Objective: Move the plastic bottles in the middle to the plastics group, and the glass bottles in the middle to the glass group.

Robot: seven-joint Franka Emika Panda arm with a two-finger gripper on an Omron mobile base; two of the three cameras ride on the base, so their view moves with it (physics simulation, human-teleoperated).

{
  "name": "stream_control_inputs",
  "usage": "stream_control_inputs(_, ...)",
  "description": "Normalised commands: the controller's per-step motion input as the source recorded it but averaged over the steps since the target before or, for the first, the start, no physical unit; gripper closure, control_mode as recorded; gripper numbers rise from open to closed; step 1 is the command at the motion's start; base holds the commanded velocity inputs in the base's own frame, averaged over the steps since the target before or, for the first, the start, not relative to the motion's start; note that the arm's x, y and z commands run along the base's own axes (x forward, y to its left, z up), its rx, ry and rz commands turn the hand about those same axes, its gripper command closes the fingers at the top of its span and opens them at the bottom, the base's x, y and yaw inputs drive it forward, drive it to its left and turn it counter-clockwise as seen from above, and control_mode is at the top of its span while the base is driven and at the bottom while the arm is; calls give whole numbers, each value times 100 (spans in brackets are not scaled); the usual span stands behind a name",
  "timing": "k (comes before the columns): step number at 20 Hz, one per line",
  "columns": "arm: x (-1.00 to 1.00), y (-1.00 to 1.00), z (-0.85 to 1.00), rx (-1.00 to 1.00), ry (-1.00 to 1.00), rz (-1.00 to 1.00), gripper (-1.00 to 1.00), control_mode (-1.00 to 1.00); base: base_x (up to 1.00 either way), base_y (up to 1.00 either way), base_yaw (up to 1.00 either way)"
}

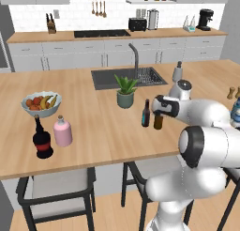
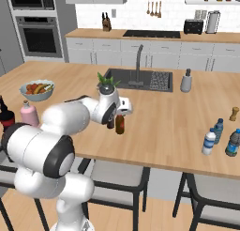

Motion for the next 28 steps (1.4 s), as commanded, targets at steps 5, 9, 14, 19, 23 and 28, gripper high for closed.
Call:
stream_control_inputs(5,33,0,-23,1,0,5,-100,-100,0,0,0)
stream_control_inputs(9,19,0,-18,0,5,4,-100,-100,0,0,0)
stream_control_inputs(14,17,0,-14,0,8,4,-100,-100,0,0,0)
stream_control_inputs(19,32,-1,0,4,13,1,-100,-100,0,0,0)
stream_control_inputs(23,21,-11,0,8,12,0,-100,-100,0,0,0)
stream_control_inputs(28,4,-13,0,8,9,0,-100,-100,0,0,0)
